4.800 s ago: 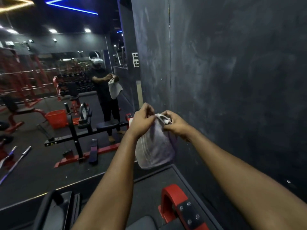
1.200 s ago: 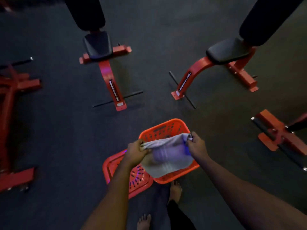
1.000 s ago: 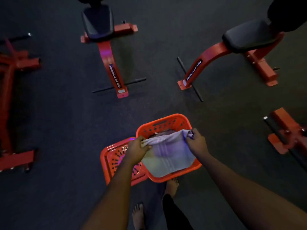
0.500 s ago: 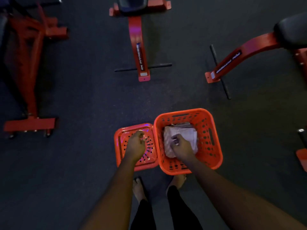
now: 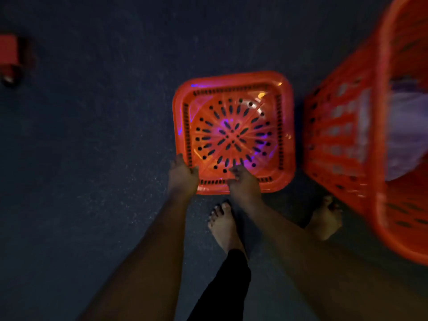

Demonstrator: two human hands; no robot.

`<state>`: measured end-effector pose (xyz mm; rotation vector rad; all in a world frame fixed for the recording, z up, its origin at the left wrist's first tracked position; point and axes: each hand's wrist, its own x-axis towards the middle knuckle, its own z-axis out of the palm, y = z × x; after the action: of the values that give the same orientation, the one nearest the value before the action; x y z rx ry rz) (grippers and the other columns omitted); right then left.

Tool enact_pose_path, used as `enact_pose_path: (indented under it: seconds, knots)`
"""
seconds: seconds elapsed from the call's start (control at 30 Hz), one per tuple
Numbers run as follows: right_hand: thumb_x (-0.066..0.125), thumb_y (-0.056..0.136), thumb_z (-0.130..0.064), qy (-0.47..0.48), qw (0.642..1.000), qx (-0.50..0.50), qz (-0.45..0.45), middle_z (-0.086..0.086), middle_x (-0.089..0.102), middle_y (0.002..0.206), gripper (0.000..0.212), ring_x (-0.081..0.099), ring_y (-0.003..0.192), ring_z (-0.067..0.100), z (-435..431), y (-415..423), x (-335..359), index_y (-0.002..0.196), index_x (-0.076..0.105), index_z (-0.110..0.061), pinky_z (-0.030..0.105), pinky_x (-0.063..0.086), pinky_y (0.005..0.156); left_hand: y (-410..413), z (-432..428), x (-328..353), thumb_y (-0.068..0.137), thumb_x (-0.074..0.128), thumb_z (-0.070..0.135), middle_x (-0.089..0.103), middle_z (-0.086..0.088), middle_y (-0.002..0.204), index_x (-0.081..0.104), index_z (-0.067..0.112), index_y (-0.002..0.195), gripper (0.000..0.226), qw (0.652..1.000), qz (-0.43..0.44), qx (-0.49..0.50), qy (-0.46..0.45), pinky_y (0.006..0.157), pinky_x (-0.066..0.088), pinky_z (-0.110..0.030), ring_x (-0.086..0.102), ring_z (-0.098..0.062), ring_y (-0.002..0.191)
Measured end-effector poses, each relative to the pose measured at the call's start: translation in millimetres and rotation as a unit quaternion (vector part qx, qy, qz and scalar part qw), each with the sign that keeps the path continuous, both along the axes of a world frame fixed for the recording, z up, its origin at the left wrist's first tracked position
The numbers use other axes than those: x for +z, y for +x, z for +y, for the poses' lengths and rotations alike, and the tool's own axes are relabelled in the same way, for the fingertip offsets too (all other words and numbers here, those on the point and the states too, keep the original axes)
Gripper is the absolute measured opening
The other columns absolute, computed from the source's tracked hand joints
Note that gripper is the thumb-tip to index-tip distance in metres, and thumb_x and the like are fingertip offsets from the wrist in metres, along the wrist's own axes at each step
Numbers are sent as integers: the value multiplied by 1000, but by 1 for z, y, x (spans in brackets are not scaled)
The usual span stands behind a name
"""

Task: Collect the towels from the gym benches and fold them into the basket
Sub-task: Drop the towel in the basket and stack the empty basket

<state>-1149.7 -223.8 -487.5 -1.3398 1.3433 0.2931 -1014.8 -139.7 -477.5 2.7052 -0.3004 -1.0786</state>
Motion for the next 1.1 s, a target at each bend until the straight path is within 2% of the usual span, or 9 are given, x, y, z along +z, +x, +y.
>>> enact_pose_path:
  seconds: [0.2,0.3,0.43,0.53,0.63,0.73,0.8,0.97,1.1]
  knots:
    - [53,93,-7,54,995,-7,-83,6,62,124,33,58,103,17,22,34,-84,125,59,-11,24,42,80,22,43,-93,91,59,14,62,-24,121,52,1,123,36,997,39,46,38,93,46,-39,59,-39,113]
    - [52,97,-21,72,991,-29,-105,-3,63,100,20,55,81,10,14,52,-41,115,62,-16,22,44,64,22,33,-42,88,59,8,68,-10,102,61,5,115,27,997,35,59,-41,76,45,-25,65,-23,95]
    - [57,91,-46,19,987,-99,-123,-7,59,78,21,56,76,12,-18,84,71,88,61,-25,35,47,77,13,2,71,77,56,20,70,-6,102,68,16,102,28,974,125,51,-181,76,46,-28,65,-20,92]
    - [63,89,-33,-62,995,-60,-41,4,66,97,28,63,95,24,-53,86,143,108,61,-12,33,46,83,5,-25,145,70,49,13,69,-8,96,63,22,89,26,933,237,100,-250,66,45,-25,64,-23,88]
    - [59,85,-15,-115,992,-15,40,20,68,113,32,63,108,37,-82,68,194,115,58,-6,37,48,89,9,-42,192,84,41,-9,62,-15,90,54,16,85,28,934,193,148,-263,51,44,-10,58,-26,78]
    - [54,85,-14,-139,988,-29,52,24,65,116,33,62,109,40,-103,54,229,117,53,-2,40,48,90,16,-49,204,98,41,19,65,-13,100,58,19,94,18,956,107,141,-234,79,56,-31,62,-31,94]
    - [52,87,-11,-177,983,-40,39,25,66,115,31,63,107,40,-123,33,253,116,51,0,38,48,87,14,-59,213,102,34,36,63,-19,118,58,11,115,37,979,60,96,-167,97,47,-42,58,-35,111]
    - [54,80,-23,-220,963,-155,-31,10,73,96,31,67,89,26,-186,-65,297,109,64,-14,30,50,80,-10,-97,238,100,18,52,46,-22,143,47,9,137,63,987,45,110,-109,109,32,-44,43,-38,132]
    - [53,80,-12,-125,950,-274,-87,4,59,60,13,51,49,18,-249,-156,308,76,64,-16,26,42,48,-60,-164,249,96,15,60,56,-18,134,48,17,135,67,980,65,119,-145,108,37,-45,53,-37,122]
